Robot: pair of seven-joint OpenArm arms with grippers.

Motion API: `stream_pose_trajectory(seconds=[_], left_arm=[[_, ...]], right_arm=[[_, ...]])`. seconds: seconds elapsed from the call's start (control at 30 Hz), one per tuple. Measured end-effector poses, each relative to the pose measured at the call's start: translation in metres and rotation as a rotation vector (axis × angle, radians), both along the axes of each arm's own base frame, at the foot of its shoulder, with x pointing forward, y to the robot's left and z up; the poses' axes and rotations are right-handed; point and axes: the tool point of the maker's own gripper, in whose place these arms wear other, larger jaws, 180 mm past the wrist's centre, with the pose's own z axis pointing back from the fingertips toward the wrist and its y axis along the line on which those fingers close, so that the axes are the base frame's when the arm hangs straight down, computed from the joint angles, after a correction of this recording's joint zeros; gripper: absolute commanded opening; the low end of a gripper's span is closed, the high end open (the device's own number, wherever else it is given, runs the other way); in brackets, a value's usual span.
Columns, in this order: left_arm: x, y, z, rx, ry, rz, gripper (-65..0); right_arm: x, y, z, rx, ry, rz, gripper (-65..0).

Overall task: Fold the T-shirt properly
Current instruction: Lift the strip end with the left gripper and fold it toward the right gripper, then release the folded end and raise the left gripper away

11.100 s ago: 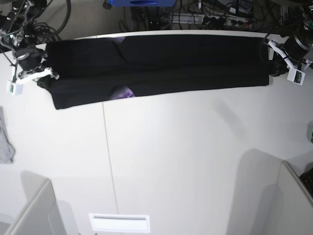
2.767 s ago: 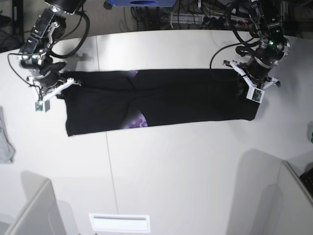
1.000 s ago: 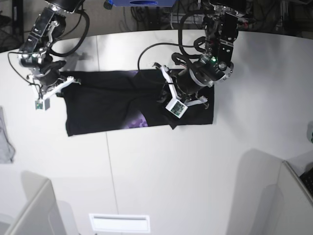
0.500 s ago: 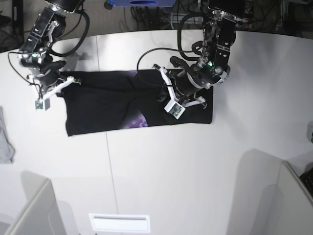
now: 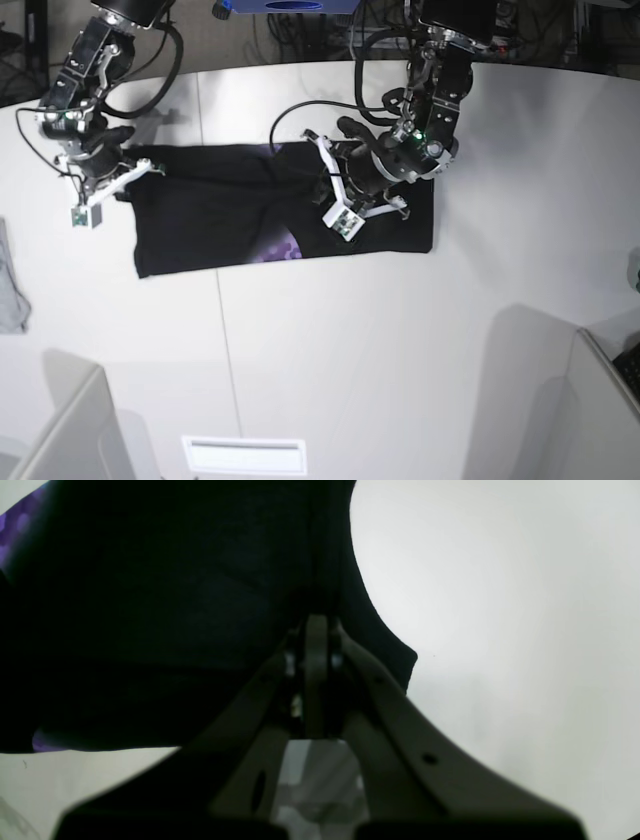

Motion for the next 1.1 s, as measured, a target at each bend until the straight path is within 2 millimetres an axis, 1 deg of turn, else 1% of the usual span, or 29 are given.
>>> stream_pose_trajectory(seconds=[0.33,0.47,0.53,0.63,0.7,0.77,0.8,0.87,0.93,1.03,1.1], left_arm=[[0.002,0.004,0.000,0.002,-0.002,0.011,-65.0],[-0.001,0.005,-0.010,0.006,0.027,0.014,-64.3],[-0.001,0.003,-0.011,0.010,0.031,0.005,-54.5],[0.004,0.000,-0.009,-0.002,0.023,0.004,-40.6],[0.004,0.000,-0.011,0.004,0.028,0.005,-33.7],[0.006,0.000,-0.011,0.010,0.034,0.002,-29.3],[0.009,-0.003,-0.009,0.001,0.027,0.004,-28.0],[0.015,-0.007,-0.004,-0.012,0.013,0.005,-27.3],[0.017,-0.017,-0.003,-0.011,0.012,-0.018,-27.3],[0.017,-0.041,-0.002,-0.008,0.003,-0.100,-27.5],[0.013,-0.058,-0.004,0.000,0.008,-0.161,-27.5]], right_arm=[[-0.001,0.000,0.000,0.000,0.002,0.000,-65.0],[0.000,0.000,0.000,0.000,0.001,0.000,-65.0],[0.000,0.000,0.000,0.000,0.001,0.000,-65.0],[-0.001,0.000,0.000,0.000,0.002,0.000,-65.0],[0.000,0.000,0.000,0.000,0.001,0.000,-65.0],[0.000,0.000,0.000,0.000,0.001,0.000,-65.0],[-0.001,0.000,-0.001,0.000,0.003,0.000,-65.0],[-0.001,0.000,0.000,0.000,0.002,0.000,-65.0],[0.000,0.000,0.000,-0.001,0.001,0.000,-65.0],[0.000,0.001,0.000,0.001,0.002,0.003,-65.0],[0.000,0.001,0.000,0.000,0.002,0.003,-65.0]])
